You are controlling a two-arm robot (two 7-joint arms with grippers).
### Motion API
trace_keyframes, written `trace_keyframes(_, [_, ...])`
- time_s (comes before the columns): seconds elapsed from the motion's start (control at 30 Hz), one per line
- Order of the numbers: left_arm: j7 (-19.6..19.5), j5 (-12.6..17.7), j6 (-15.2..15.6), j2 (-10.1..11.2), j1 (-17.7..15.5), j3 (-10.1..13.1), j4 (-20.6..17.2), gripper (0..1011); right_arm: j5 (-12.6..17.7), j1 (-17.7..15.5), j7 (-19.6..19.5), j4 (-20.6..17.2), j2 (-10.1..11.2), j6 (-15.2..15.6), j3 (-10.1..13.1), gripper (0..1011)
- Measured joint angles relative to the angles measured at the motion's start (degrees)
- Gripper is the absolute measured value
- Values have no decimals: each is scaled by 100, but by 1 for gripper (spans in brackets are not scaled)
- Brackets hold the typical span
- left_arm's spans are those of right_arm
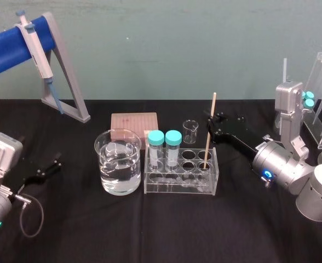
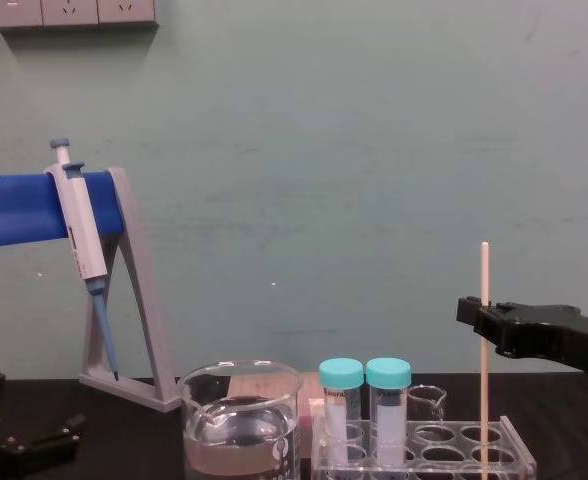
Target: Hold the thermometer with one hand and immerse one end into the beaker, then reinsert it into the test tube rack.
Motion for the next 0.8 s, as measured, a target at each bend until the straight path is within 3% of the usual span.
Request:
trace_keyframes(0.5, [0,0,0,0,0,0,0,1004,-1,43,64,173,-85,-62,21,57])
trace_keyframes(0.6, [0,0,0,0,0,0,0,1004,-4,46,60,182,-92,-72,24,86])
trace_keyframes(0.8, [0,0,0,0,0,0,0,1004,-34,38,-8,181,-107,-69,42,261])
